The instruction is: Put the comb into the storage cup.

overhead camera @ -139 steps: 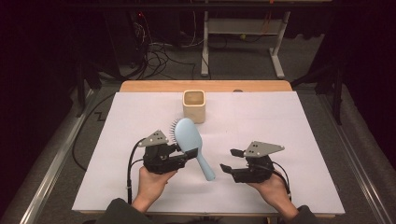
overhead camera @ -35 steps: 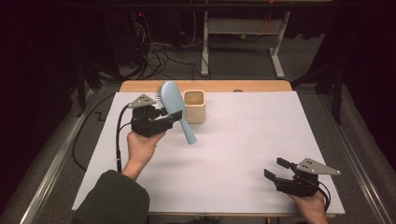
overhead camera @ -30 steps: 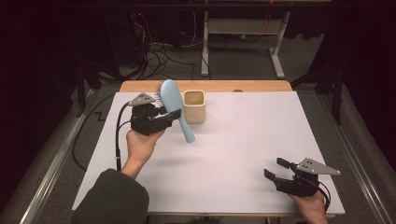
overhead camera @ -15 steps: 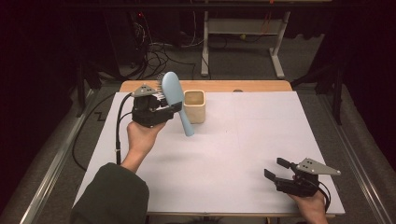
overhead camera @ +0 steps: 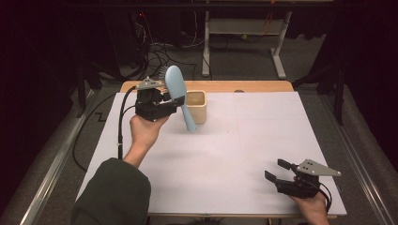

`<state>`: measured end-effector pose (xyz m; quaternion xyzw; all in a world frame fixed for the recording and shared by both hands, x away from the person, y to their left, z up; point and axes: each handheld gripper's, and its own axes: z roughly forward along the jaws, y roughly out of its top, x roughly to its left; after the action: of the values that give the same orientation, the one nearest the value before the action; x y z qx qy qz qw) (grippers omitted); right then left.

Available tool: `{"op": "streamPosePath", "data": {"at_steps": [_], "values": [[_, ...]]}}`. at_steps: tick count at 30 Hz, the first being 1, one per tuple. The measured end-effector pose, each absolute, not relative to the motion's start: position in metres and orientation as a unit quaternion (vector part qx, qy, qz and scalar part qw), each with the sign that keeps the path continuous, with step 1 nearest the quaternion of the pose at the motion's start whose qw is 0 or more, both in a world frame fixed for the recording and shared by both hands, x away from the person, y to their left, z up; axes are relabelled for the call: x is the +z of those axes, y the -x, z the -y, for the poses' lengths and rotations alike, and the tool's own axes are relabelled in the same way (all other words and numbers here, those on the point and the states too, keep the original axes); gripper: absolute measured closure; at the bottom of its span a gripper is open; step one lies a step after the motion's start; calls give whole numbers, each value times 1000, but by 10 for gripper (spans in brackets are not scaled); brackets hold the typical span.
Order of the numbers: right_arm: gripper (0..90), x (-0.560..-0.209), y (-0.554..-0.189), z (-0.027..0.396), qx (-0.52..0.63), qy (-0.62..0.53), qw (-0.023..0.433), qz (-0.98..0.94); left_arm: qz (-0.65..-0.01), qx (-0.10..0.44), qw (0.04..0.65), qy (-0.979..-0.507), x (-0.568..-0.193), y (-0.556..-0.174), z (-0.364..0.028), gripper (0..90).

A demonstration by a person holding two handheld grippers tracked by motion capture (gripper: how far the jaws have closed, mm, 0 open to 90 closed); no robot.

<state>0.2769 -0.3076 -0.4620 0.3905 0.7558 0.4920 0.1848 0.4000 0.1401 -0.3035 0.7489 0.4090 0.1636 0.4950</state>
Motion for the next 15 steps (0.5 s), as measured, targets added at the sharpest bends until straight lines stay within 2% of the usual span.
{"op": "streamPosePath", "data": {"at_steps": [15], "values": [[277, -462, -277, 308, 494, -391, 183, -755, -416, 167, 490, -748, -293, -416, -136, 536]]}}
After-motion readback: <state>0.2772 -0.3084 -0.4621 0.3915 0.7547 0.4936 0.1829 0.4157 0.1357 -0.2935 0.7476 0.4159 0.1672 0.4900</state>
